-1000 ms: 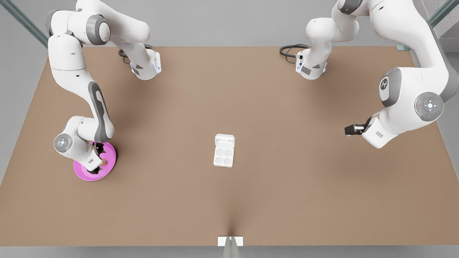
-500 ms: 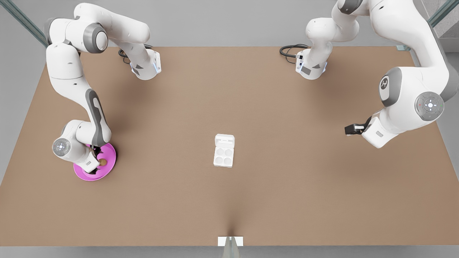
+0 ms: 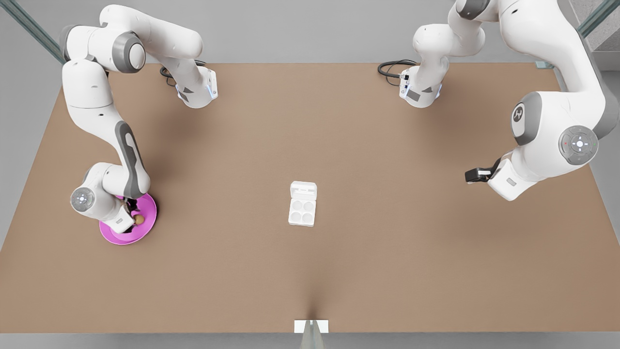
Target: Pack egg into the box and close the box lid
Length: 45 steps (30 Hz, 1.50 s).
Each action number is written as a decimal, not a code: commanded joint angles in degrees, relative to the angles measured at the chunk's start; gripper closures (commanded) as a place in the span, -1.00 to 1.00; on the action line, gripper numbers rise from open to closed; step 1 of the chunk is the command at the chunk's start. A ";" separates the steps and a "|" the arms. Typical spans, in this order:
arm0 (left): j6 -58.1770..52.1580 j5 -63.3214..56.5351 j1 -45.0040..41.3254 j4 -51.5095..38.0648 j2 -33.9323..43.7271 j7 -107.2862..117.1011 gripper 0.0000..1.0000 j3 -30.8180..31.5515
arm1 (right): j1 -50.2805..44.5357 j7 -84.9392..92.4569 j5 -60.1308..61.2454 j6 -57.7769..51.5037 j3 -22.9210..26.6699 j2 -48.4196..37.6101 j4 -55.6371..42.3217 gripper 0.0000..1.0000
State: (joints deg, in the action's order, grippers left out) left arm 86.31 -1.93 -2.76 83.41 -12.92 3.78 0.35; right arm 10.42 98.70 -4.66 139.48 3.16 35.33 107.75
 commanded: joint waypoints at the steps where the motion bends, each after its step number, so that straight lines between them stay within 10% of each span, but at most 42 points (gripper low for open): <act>1: 0.00 -0.01 -0.05 0.00 0.00 0.00 -1.00 0.00 | -0.05 0.00 0.00 0.00 0.00 0.00 0.00 -0.20; 45: -0.09 -0.01 -0.05 0.00 -0.08 0.00 -1.00 0.00 | 0.13 -0.18 0.35 -0.35 -0.35 1.23 -1.23 -0.05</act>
State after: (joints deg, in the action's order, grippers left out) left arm 86.29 -1.93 -2.81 83.41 -13.01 3.78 0.35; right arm 10.55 98.58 -4.32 139.12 2.81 36.48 106.52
